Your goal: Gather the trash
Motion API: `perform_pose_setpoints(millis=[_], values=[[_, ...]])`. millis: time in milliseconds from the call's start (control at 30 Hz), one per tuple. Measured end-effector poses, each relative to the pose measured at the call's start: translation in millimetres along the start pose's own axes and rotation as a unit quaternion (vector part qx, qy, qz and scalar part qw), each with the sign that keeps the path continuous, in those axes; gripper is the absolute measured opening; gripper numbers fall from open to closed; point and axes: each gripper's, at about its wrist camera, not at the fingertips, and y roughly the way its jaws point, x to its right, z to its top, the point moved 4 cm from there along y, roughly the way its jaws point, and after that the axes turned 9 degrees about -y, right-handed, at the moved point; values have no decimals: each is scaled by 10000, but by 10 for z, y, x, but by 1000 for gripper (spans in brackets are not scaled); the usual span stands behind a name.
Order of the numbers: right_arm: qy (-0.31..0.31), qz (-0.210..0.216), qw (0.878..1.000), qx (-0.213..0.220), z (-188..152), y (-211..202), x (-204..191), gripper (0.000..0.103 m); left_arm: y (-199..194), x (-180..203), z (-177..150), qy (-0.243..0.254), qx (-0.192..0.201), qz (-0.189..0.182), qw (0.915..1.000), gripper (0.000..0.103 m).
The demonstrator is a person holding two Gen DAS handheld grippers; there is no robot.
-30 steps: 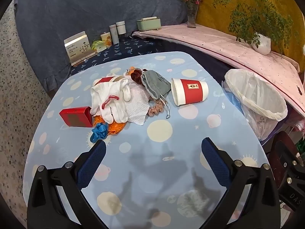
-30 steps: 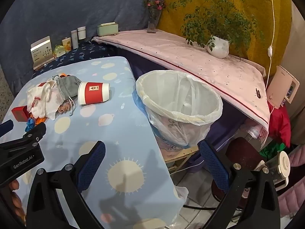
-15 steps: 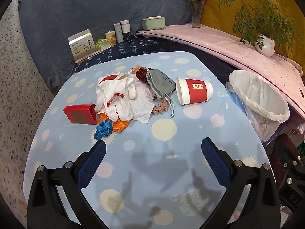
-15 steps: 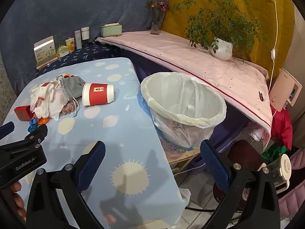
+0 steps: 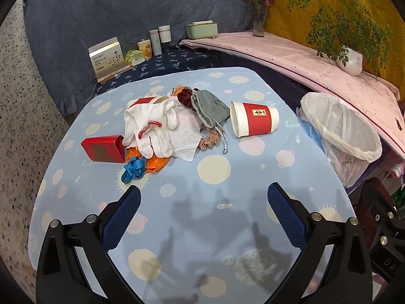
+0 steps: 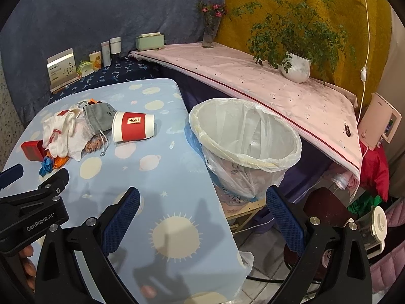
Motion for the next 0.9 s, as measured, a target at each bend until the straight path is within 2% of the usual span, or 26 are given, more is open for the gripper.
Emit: perform_pose_setpoints(millis=[900], values=[[-2, -54, 10000, -23, 27, 47, -21, 96, 42, -25, -20, -46, -82, 19, 10000, 96]])
